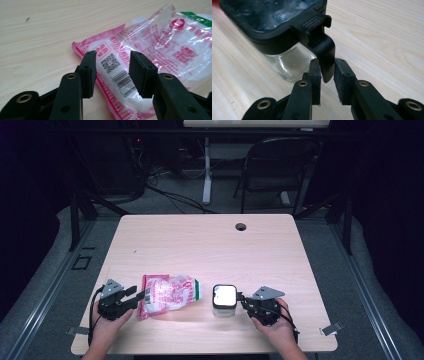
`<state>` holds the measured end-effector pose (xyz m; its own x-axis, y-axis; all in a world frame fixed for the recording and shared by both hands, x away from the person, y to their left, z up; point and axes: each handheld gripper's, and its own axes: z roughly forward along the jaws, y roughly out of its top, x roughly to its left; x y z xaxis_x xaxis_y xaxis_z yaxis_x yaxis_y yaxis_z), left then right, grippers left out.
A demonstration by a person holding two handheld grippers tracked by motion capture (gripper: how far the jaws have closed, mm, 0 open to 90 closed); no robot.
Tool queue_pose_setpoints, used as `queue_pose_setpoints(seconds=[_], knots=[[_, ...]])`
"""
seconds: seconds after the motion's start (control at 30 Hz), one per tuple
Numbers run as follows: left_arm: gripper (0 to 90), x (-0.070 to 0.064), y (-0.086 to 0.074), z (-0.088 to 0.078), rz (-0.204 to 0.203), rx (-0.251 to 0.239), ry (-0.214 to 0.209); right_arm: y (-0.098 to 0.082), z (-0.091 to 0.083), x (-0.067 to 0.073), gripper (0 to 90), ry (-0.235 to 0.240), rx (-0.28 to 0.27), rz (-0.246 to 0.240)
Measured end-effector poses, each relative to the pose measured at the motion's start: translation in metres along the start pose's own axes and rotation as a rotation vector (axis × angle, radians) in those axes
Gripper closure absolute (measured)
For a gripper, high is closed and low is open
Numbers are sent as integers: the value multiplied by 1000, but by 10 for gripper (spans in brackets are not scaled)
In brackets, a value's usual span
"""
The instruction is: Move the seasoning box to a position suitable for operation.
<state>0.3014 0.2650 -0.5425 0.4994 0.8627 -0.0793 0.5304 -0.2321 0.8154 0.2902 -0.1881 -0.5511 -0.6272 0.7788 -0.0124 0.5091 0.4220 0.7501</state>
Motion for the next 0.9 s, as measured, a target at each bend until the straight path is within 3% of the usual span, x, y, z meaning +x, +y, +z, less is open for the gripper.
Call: queue_pose_setpoints(seconds=[0.23, 0.37, 0.47, 0.63, 0.73, 0.8, 0.9], knots=[[635, -23, 13, -5, 55, -23, -62, 2, 4, -4, 749, 14, -18, 39], [640, -32, 19, -4, 41, -29, -98, 0, -4, -2, 676, 8, -32, 57], [642, -36, 25, -4, 37, -33, -109, -1, -12, -1, 661, -7, -25, 52], [661, -39, 33, 4, 12, -10, -133, 0, -30, 0, 663, 5, -29, 96], [693, -42, 37, 8, 20, 2, -145, 2, -38, 0, 673, -12, -31, 122], [707, -51, 44, 13, 49, 21, -147, 7, -43, -2, 689, -16, -32, 141], [732, -58, 50, 17, 56, 23, -161, 12, -46, -1, 706, -26, -29, 155]])
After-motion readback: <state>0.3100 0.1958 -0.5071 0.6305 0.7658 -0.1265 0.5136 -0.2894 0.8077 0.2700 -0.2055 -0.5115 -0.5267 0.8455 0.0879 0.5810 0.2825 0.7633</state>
